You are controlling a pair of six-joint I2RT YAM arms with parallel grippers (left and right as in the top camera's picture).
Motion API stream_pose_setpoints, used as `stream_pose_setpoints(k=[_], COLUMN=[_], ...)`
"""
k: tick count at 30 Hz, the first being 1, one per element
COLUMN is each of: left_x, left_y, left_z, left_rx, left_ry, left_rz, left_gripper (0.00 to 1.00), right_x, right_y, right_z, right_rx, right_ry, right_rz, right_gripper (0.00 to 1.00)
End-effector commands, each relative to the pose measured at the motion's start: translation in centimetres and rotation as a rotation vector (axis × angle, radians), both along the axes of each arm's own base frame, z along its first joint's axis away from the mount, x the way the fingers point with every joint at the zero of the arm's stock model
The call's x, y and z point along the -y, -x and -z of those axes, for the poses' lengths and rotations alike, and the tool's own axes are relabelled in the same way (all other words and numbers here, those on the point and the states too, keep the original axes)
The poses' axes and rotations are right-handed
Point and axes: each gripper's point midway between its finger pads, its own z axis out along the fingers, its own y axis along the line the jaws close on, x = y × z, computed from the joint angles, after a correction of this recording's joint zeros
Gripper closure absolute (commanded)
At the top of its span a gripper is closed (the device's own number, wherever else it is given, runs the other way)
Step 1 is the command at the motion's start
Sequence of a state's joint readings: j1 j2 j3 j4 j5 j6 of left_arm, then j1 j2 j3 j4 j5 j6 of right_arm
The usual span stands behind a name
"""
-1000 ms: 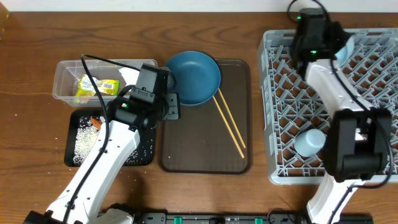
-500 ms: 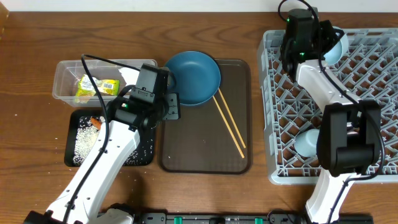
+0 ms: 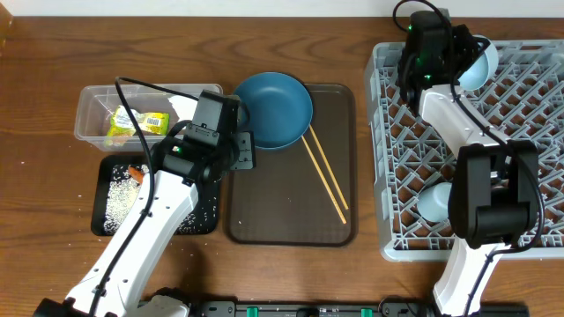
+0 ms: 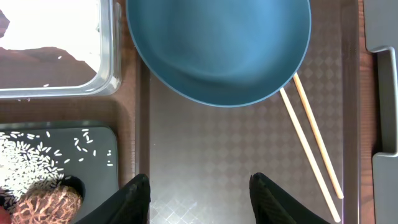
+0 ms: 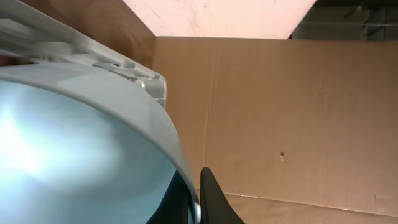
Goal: Sort waste into correct bins and load items into the dishwasher rack
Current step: 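Stand the bowl upright in the rack's back row and release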
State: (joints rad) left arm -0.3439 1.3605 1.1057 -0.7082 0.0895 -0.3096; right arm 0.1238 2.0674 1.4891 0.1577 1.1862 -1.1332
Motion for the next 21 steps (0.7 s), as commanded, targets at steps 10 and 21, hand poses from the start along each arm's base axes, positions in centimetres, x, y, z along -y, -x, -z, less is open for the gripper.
stream_pose_setpoints(k=[10,21], left_x=[-0.4,-0.5], left_y=[-0.1,0.1], left_z=[-0.3,-0.2], left_rx=[0.007,-0.001], left_ry=[-0.02,-0.024], left_rz=[-0.004,-0.003], left_gripper=[0.47,0.47], right_x=[2.3,1.8], right_y=[1.0,1.3], right_z=[0.8,1.6], right_rx=[-0.047,-0.1], right_ry=[0.017,0.019], right_rz=[0.059,0.05], right_gripper=[0.99,0.99])
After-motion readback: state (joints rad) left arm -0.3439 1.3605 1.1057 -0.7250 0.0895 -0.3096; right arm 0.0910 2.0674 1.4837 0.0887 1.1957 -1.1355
